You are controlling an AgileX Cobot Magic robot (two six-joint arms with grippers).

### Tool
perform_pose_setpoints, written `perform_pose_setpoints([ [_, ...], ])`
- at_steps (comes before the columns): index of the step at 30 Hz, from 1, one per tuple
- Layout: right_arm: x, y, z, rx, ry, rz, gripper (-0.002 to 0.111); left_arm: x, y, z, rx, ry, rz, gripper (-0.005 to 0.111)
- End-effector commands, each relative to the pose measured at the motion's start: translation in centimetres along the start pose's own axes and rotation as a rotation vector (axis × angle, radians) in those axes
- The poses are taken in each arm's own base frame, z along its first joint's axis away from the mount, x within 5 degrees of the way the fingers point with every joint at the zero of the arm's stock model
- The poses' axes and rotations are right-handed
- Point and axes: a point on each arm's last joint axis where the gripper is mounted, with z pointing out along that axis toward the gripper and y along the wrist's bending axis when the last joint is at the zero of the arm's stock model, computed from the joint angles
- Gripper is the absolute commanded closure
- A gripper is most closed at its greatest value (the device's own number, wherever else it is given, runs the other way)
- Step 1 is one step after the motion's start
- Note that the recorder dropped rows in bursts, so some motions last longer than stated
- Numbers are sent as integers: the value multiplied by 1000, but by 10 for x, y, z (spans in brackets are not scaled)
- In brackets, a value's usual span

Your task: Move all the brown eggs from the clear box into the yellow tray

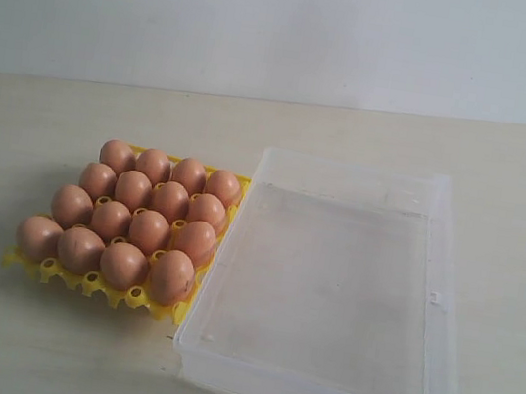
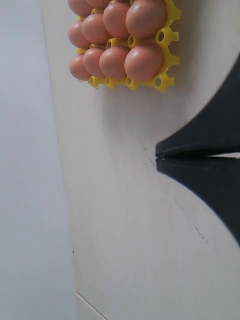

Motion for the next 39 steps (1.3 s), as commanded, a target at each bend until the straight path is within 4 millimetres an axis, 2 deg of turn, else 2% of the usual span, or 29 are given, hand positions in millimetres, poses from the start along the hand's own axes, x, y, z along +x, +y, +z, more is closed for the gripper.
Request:
perform_pose_setpoints([
  [1,0,-1,0,7,-16,-16,108,-3,0,-1,-1,-23,-8,107],
  [11,0,-1,0,13,-11,-16,108,-3,0,-1,-1,-23,-8,107],
  [18,1,-5,0,84,-8,1,108,-3,0,-1,-1,-23,-8,107],
  [39,1,-6,0,98,-9,5,108,-3,0,-1,-1,-23,-8,107],
])
